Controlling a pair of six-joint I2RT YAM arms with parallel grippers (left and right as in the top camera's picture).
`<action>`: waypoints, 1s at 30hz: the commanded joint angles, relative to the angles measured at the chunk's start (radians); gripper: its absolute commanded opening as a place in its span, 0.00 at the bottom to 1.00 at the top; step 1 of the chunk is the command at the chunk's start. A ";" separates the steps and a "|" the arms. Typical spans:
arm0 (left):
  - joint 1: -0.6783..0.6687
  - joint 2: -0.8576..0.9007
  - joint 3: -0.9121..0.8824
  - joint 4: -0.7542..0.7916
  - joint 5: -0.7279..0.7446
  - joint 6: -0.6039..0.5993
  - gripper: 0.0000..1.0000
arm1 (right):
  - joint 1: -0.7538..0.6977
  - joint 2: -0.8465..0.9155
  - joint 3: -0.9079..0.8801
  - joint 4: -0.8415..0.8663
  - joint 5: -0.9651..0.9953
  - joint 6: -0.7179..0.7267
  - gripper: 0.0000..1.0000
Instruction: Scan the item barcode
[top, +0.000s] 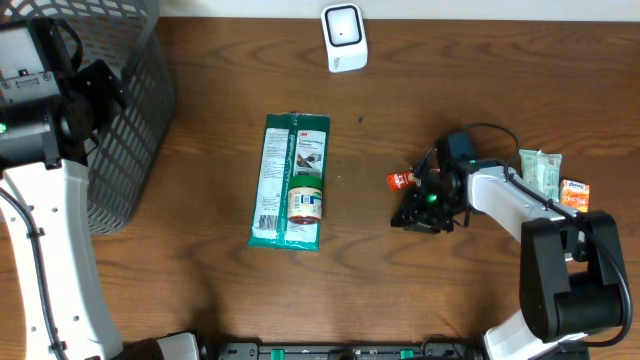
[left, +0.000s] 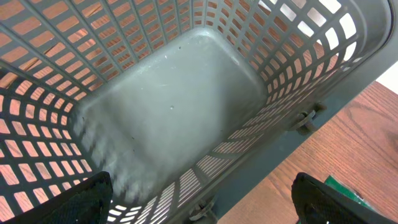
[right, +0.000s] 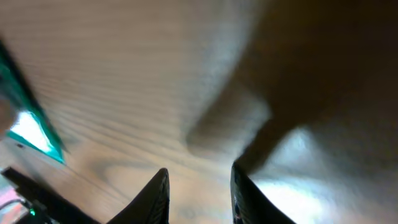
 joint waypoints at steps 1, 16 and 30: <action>0.005 0.000 0.006 -0.001 -0.013 0.010 0.92 | -0.004 0.004 0.058 -0.071 0.006 -0.077 0.29; 0.005 0.000 0.006 -0.001 -0.013 0.010 0.92 | -0.006 0.000 0.227 -0.264 -0.021 -0.207 0.29; 0.005 0.000 0.006 -0.001 -0.013 0.010 0.92 | -0.046 0.000 0.275 -0.344 0.197 -0.233 0.36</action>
